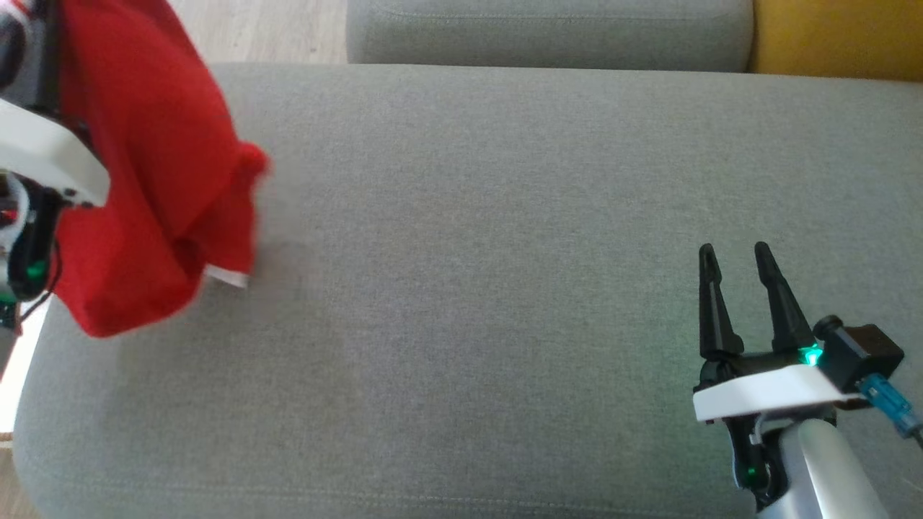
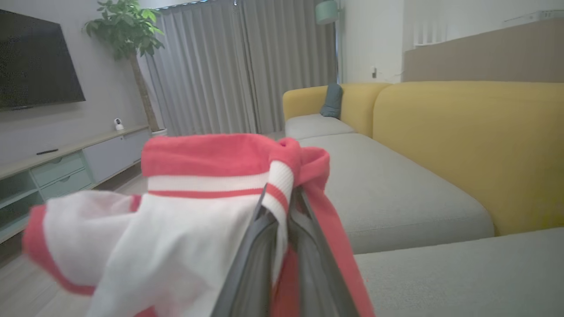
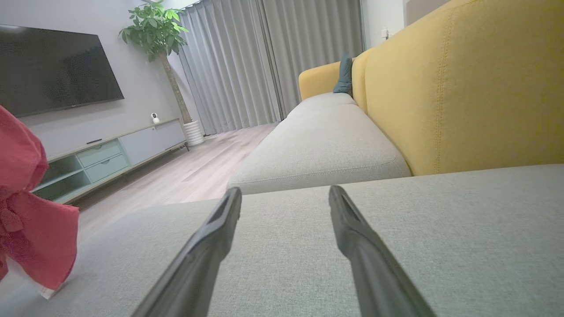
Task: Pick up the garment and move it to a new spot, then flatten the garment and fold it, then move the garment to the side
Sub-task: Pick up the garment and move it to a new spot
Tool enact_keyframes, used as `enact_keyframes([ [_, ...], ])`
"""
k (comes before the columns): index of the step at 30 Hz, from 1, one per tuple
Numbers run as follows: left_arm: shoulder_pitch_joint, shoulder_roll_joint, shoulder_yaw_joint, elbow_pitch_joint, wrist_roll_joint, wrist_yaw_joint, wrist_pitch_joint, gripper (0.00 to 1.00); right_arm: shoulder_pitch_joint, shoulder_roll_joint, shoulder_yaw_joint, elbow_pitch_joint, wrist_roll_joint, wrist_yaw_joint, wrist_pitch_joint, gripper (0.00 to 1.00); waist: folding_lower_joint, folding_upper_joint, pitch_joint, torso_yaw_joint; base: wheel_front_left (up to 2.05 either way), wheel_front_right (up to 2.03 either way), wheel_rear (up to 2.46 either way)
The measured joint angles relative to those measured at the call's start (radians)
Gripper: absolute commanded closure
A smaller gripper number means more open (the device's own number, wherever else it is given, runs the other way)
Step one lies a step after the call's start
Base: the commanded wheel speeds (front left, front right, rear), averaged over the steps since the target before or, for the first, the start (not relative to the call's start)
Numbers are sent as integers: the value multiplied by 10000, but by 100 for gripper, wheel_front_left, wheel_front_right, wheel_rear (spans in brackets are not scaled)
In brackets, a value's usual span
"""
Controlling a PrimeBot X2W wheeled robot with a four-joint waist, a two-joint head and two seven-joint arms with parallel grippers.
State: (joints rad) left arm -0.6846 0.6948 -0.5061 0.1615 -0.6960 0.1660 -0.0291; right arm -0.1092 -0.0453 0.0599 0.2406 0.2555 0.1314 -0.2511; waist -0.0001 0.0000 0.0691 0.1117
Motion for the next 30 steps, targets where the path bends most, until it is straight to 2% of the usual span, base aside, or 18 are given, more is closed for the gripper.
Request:
enact_keyframes([
  [6, -96, -257, -550, -629, 155, -165, 291, 100, -18, 0, 6, 2, 119, 0, 0, 0, 0, 0, 13, -221, 0, 0, 0],
  [20, -427, -2219, -1645, -1407, -21, -263, 351, 100, -171, 4, -84, -132, 171, 0, 0, 0, 0, 0, 356, -1421, 0, 0, 0],
  [25, -424, -2775, -2128, -1060, 0, -445, 151, 100, -553, 2, -146, -336, 171, 0, -2, 0, 0, 0, 647, -2084, 0, 0, 0],
  [30, -439, -2982, -2602, 253, 374, -625, -31, 100, -711, 2, -174, -491, 188, 0, -13, 0, 0, 0, 1048, -2768, 0, 0, 0],
])
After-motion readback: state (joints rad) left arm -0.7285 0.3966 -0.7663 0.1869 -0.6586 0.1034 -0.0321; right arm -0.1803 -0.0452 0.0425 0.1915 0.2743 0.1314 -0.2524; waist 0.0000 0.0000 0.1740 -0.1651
